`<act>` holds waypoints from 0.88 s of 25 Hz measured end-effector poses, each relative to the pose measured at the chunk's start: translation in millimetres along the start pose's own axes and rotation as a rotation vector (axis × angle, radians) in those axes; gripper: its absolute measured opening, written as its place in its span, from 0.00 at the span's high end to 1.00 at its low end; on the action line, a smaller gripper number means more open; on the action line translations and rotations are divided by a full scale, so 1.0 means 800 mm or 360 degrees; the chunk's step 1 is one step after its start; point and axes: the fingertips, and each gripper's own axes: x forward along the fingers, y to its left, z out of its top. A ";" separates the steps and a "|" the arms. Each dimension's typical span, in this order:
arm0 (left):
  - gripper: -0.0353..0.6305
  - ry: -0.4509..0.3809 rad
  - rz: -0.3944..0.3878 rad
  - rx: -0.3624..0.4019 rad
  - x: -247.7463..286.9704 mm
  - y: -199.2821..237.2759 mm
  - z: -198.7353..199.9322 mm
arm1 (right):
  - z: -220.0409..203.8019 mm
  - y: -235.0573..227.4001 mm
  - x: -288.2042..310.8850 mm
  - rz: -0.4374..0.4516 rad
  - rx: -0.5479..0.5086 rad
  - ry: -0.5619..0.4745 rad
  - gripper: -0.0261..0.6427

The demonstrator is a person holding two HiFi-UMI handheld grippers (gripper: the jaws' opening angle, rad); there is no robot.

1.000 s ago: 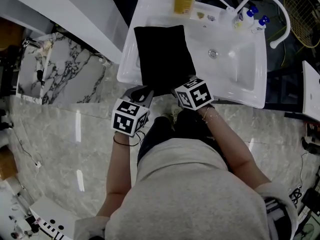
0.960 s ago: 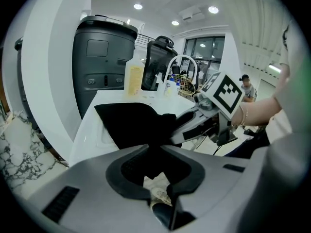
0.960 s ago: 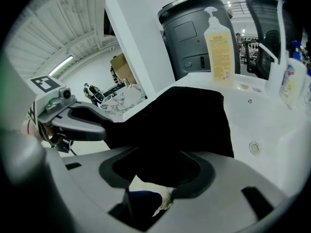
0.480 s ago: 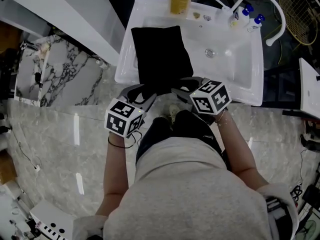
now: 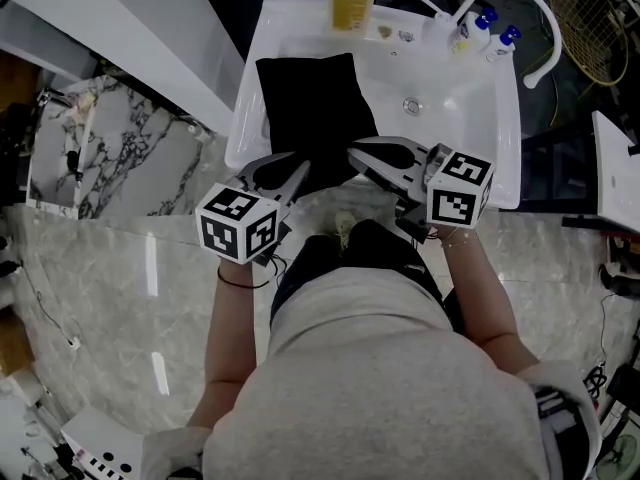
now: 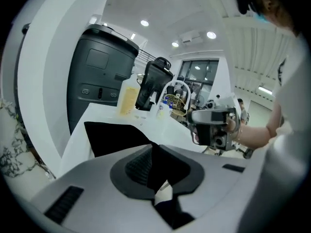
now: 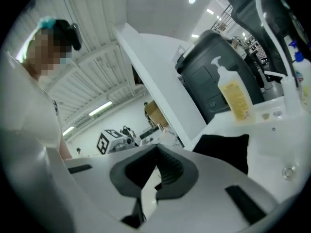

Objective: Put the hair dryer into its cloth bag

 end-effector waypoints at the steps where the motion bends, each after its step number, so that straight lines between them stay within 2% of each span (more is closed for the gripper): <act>1: 0.90 -0.0031 0.0007 -0.0043 0.000 0.002 0.007 | 0.012 0.003 -0.003 0.0027 0.0010 -0.0078 0.96; 4: 0.92 -0.0140 0.0009 -0.0109 -0.001 0.003 0.027 | 0.030 -0.004 -0.007 -0.0066 -0.0033 -0.0151 0.96; 9: 0.92 -0.0281 0.0059 -0.0059 -0.002 0.001 0.055 | 0.031 -0.018 -0.005 -0.0249 -0.0237 -0.0076 0.96; 11: 0.92 -0.0287 0.0103 -0.0023 -0.001 0.002 0.060 | 0.028 -0.020 -0.002 -0.0290 -0.0284 -0.0043 0.96; 15: 0.93 -0.0248 0.0150 0.0018 0.003 0.000 0.060 | 0.029 -0.037 -0.001 -0.0454 -0.0235 -0.0055 0.96; 18: 0.93 -0.0201 0.0191 -0.0025 0.008 0.003 0.051 | 0.029 -0.044 0.001 -0.0520 -0.0222 -0.0054 0.96; 22: 0.93 -0.0156 0.0238 -0.0058 0.013 0.008 0.042 | 0.028 -0.046 0.007 -0.0534 -0.0212 -0.0046 0.96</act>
